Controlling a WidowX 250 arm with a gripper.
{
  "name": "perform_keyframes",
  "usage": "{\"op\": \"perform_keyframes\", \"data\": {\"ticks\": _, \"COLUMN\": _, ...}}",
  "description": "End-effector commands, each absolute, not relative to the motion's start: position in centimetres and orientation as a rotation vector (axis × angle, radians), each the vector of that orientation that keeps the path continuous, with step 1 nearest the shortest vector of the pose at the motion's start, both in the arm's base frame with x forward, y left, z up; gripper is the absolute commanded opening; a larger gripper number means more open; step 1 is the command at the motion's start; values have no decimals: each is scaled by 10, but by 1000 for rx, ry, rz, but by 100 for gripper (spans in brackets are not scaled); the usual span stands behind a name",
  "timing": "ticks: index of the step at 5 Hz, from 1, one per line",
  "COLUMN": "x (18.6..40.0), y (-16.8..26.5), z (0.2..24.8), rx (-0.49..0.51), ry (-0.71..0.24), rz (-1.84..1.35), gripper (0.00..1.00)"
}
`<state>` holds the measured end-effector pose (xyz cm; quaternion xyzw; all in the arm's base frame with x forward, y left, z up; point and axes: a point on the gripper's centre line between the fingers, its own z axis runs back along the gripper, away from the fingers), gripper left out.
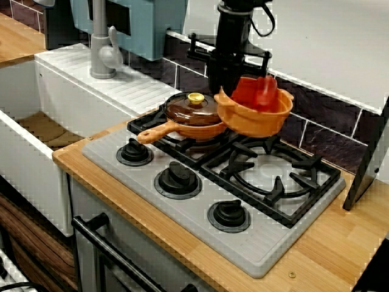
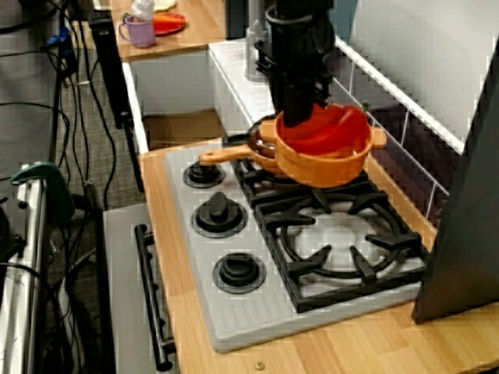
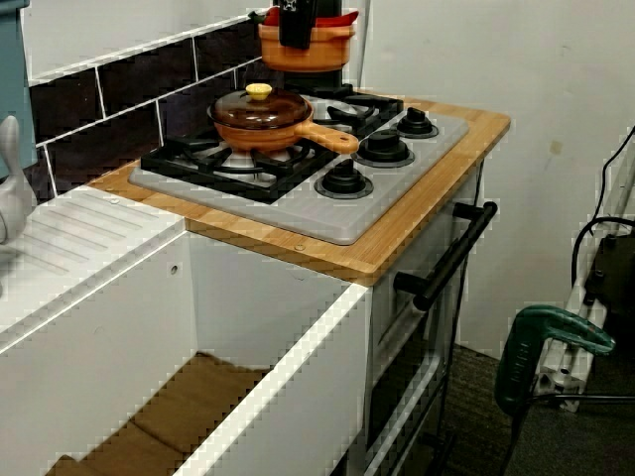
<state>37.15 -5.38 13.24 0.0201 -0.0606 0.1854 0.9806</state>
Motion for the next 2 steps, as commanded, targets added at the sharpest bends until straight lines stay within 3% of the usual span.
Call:
{"op": "perform_keyframes", "data": {"ticks": 1, "x": 365, "y": -46, "z": 171, "rx": -46, "ry": -188, "rz": 326, "gripper": 0}}
{"op": "perform_keyframes", "data": {"ticks": 2, "x": 357, "y": -43, "z": 189, "rx": -71, "ry": -204, "rz": 320, "gripper": 0}}
